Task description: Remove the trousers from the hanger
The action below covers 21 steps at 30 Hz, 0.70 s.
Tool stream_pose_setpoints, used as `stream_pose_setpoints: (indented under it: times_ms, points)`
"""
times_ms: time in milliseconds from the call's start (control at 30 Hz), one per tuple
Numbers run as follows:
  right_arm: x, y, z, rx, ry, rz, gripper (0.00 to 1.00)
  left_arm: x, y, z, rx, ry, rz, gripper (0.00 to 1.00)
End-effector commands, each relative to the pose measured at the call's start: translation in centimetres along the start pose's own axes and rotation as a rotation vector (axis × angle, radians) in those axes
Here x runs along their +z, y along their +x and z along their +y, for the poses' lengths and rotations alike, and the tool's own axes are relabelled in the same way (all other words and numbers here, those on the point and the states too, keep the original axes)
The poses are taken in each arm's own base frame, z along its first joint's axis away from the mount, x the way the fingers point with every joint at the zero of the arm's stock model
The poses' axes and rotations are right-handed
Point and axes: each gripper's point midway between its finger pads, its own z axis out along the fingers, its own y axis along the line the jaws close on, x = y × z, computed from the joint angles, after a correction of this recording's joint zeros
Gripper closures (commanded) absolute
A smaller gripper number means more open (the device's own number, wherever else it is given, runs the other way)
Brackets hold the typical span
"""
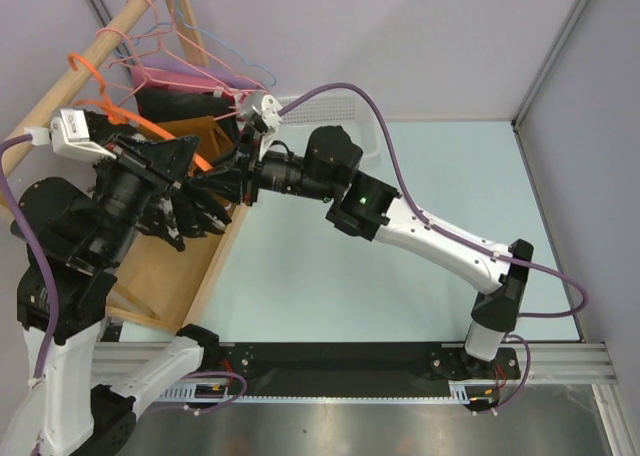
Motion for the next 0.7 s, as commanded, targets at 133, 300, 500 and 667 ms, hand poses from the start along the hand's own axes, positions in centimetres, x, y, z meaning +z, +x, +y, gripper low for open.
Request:
stream_pose_setpoints:
  times_ms: [133,300,500,667]
  points:
    - [-2.4,2.7,7.0,0.014,-0.072,0.073,1.0,-2.9,-1.4,-7.1,-0.095,0.367,-0.016,0.72]
    - [-4.6,4.2,9.3,0.054,-0.04,0.11,1.0,-4.4,1.7,-7.3,-0.125,0.442,0.085,0.65]
    - [-7.1,6.5,11.8,0.093,0.018,0.16,1.0,-4.4,5.7,-8.1,-0.214,0.557,0.223,0.69]
    - [-8.6,9.9,12.3,0.121,0.118,0.23,1.0,-4.9,8.1,-11.2,-0.23,0.734,0.352,0.92]
